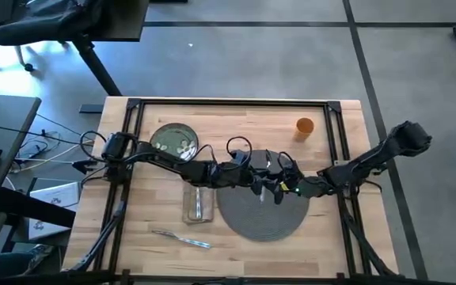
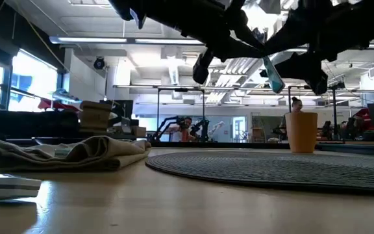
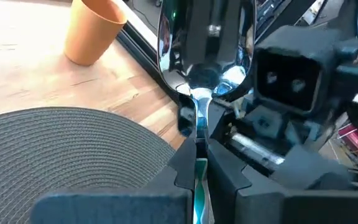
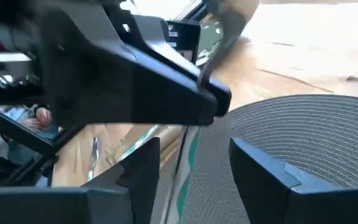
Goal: Set table place
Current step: Put the blue spoon on the gray placemat
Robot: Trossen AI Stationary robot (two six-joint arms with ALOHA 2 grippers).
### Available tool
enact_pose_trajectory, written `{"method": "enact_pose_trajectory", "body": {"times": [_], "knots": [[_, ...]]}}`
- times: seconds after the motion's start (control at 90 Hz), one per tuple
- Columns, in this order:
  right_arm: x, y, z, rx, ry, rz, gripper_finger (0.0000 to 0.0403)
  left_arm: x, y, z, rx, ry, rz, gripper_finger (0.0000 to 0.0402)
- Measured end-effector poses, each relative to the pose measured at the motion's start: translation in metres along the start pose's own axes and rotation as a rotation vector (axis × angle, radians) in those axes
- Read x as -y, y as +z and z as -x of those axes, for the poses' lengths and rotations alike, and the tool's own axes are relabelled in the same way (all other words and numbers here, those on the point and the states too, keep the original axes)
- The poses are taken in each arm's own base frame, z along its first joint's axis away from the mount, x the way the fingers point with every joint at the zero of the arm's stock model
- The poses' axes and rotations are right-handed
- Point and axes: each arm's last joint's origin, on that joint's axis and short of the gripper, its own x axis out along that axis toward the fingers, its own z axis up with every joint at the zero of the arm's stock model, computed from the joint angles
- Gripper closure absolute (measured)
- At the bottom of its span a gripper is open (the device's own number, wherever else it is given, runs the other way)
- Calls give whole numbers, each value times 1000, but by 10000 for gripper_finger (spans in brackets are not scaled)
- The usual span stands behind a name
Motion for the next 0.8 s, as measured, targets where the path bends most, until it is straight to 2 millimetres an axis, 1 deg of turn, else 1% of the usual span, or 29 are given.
{"method": "enact_pose_trajectory", "body": {"times": [0.078, 0.211, 0.256, 0.544, 0.722, 0.8], "knots": [[1, -1, -1, -12, 1, 3, 284, 0, 0, 0, 0, 1, -7, 401], [1, 0, 0, -17, 4, 22, 371, -1, 0, 0, -1, 5, -10, 399], [1, 1, 0, -19, 6, 31, 387, 0, 0, 0, 2, 6, -18, 396], [3, 7, 10, -68, 12, 30, 397, 0, 0, 0, -15, -8, -60, 367], [6, 17, 23, -87, 12, -18, 399, -1, 2, 1, -33, -1, -106, 339], [6, 21, 31, -108, 32, -43, 399, 0, 7, 6, -39, 21, -144, 330]]}}
